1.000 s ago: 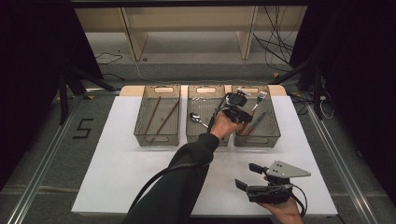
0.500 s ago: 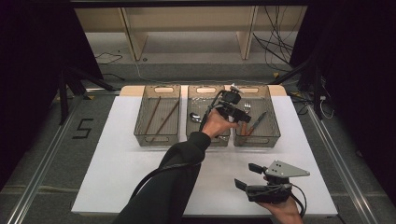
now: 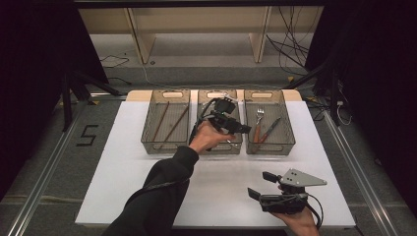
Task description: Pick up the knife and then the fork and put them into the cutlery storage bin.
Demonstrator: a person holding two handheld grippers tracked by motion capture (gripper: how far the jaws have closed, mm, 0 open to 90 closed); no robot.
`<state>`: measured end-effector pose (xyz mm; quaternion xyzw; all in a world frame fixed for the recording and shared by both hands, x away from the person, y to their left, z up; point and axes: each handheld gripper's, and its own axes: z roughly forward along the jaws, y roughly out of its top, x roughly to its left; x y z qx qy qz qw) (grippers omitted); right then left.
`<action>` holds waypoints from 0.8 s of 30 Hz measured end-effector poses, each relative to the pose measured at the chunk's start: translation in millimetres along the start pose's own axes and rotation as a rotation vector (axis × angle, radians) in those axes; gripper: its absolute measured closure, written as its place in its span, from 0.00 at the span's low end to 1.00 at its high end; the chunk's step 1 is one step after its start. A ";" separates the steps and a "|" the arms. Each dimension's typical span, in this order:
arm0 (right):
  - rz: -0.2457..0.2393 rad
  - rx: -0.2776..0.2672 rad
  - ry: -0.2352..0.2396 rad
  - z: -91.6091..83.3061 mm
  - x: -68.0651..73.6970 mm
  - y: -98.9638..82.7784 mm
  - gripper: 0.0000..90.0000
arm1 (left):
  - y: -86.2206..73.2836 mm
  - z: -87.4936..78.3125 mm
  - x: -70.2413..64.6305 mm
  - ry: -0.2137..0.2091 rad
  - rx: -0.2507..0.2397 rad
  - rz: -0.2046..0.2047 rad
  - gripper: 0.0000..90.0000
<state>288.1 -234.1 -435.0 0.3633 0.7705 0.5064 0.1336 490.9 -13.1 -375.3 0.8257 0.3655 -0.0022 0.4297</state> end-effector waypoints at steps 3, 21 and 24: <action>0.000 -0.002 -0.001 -0.2 0.1 0.2 0.25 | -11.1 -12.1 2.5 -0.003 -0.018 0.007 0.27; -0.001 -0.004 -0.006 -0.1 0.8 0.3 0.25 | -71.7 -78.3 2.3 0.008 -0.114 0.062 0.19; 0.001 -0.002 -0.006 0.9 0.8 0.0 0.25 | -79.3 -84.3 1.4 -0.003 -0.133 0.061 0.19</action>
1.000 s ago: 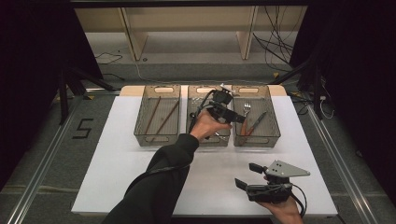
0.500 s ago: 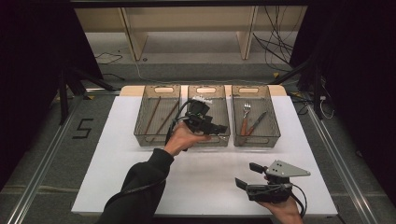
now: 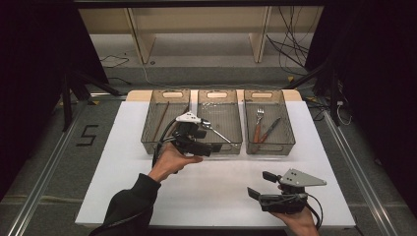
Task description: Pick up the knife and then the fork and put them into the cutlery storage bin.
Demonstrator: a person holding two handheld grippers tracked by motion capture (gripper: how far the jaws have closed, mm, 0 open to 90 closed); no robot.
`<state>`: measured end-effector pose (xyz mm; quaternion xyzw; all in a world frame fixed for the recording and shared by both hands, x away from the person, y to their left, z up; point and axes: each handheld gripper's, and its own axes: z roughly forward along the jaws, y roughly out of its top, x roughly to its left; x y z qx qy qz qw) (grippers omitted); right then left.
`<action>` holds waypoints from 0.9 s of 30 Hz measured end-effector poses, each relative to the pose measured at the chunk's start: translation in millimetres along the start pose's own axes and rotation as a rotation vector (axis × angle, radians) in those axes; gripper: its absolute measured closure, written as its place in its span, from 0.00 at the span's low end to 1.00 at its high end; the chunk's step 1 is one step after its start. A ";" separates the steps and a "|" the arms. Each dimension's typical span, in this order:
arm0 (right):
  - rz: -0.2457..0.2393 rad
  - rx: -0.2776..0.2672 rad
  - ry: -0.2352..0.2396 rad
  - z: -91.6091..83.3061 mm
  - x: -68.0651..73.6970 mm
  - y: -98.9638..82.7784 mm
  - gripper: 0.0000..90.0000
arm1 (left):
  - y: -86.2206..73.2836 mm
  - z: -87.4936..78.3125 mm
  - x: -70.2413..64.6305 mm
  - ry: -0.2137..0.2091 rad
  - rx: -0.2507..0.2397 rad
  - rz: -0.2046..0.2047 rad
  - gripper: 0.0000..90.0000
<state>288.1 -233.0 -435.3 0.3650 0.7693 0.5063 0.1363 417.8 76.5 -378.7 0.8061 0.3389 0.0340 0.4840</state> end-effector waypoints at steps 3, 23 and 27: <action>0.000 0.000 0.002 0.3 0.8 0.1 0.25 | -7.4 -5.0 -2.3 0.004 0.002 0.013 0.18; -0.002 -0.002 0.002 0.5 1.1 0.0 0.25 | -45.4 -41.2 0.6 0.034 -0.013 0.008 0.18; 0.000 -0.002 0.002 0.7 1.0 -0.1 0.25 | -51.6 -46.9 3.2 0.043 -0.027 -0.005 0.18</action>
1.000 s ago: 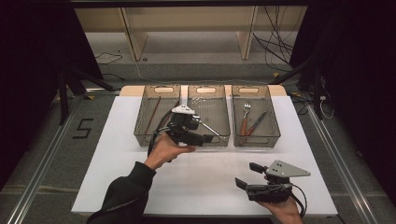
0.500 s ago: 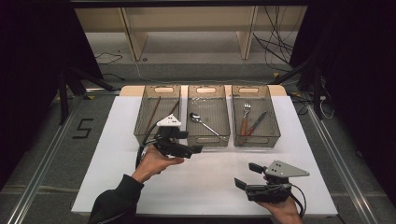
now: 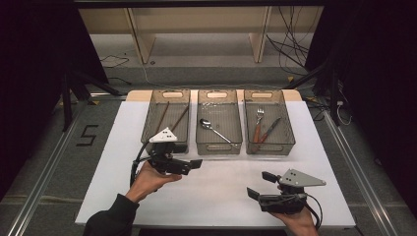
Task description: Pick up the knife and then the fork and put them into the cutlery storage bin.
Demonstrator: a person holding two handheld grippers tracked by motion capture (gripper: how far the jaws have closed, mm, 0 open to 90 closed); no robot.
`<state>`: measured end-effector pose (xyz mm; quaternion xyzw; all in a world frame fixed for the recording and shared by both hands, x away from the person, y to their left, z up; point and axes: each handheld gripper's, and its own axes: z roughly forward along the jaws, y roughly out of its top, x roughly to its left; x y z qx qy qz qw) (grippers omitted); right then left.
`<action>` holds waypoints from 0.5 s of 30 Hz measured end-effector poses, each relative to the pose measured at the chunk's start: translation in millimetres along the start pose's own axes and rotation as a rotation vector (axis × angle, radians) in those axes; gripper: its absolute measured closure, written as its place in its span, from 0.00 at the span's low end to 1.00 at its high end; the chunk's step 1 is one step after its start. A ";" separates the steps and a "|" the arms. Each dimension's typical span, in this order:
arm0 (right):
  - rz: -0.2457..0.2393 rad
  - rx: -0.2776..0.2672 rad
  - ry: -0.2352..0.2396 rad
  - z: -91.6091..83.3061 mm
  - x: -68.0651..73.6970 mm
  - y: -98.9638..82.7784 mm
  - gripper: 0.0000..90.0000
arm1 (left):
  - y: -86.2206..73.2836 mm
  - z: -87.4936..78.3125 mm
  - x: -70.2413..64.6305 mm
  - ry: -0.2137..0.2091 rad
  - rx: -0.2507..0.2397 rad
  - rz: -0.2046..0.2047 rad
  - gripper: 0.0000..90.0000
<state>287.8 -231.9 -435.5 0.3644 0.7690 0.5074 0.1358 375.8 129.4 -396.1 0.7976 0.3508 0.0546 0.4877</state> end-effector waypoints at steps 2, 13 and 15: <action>-0.002 0.000 0.000 0.0 0.2 0.0 0.25 | -3.6 -1.9 0.2 0.001 -0.005 -0.002 0.18; -0.008 -0.007 -0.004 -1.5 -0.1 -0.2 0.25 | -30.5 -14.7 -3.2 0.001 -0.031 0.011 0.18; -0.006 -0.010 -0.005 -2.1 0.1 0.1 0.25 | -35.8 -18.1 -3.3 0.004 -0.039 0.011 0.18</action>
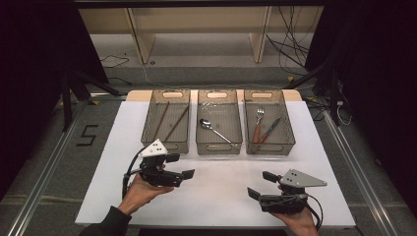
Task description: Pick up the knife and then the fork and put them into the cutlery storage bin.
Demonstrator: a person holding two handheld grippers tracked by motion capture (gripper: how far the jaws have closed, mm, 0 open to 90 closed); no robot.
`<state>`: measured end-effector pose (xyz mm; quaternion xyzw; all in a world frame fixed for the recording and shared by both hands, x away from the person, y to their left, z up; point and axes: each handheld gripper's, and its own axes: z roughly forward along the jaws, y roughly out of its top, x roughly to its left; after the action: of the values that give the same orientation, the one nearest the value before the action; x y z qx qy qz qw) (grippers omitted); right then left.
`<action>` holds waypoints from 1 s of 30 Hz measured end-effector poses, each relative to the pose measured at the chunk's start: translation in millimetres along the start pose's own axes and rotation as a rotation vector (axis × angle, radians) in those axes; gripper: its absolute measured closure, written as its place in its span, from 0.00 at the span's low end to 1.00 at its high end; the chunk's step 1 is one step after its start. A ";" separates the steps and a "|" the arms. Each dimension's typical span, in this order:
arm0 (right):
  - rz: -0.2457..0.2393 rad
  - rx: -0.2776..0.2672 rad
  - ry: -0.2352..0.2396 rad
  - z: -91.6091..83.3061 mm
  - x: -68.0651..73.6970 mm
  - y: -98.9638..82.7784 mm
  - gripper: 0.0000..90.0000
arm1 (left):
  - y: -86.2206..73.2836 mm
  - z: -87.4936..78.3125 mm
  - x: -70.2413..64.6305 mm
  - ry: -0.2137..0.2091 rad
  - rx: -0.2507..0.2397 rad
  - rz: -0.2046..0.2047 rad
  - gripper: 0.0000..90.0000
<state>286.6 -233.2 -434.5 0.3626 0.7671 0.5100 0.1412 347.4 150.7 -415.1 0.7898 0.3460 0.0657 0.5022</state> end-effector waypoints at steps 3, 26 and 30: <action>-0.002 -0.001 0.000 0.5 0.3 0.5 0.25 | -6.9 -6.4 0.3 0.004 -0.022 -0.009 0.18; -0.008 0.003 -0.006 1.0 0.7 -1.9 0.25 | -37.4 -16.9 -2.1 0.039 -0.035 -0.018 0.17; -0.010 0.003 -0.007 1.1 0.7 -1.9 0.25 | -37.8 -18.1 -0.3 0.038 -0.038 -0.025 0.17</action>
<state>285.9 -232.4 -436.5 0.3607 0.7691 0.5070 0.1458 320.8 173.7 -438.0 0.7743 0.3640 0.0810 0.5113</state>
